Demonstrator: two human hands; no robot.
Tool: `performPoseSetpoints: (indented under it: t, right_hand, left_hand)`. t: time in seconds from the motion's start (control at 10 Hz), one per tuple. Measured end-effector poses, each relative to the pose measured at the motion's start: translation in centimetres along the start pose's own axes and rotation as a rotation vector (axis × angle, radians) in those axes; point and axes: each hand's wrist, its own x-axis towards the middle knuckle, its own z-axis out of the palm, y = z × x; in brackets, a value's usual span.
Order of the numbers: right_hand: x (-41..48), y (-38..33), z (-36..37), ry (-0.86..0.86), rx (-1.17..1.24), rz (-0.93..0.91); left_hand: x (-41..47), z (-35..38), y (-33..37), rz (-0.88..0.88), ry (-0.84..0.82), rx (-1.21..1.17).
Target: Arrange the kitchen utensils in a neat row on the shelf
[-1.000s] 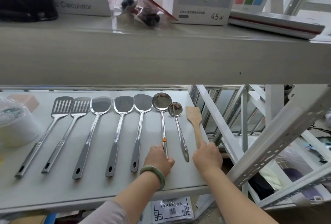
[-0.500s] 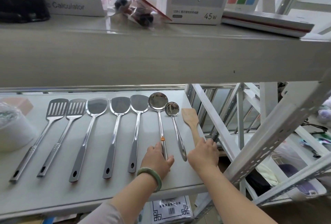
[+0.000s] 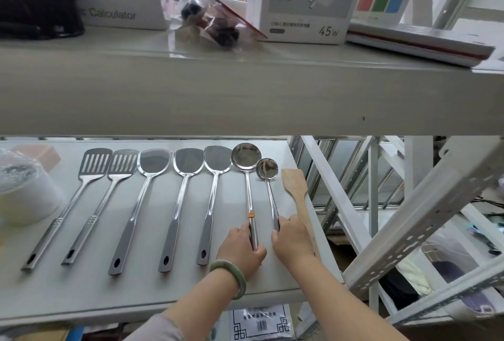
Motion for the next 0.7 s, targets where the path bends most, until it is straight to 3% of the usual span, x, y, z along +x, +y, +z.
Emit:
performPoseSetpoints:
  t: [0.7]
  right_hand:
    - [-1.9, 0.2, -1.7, -0.101, -0.002, -0.052]
  left_hand:
    - [-3.7, -0.6, 0.4, -0.020, -0.057, -0.022]
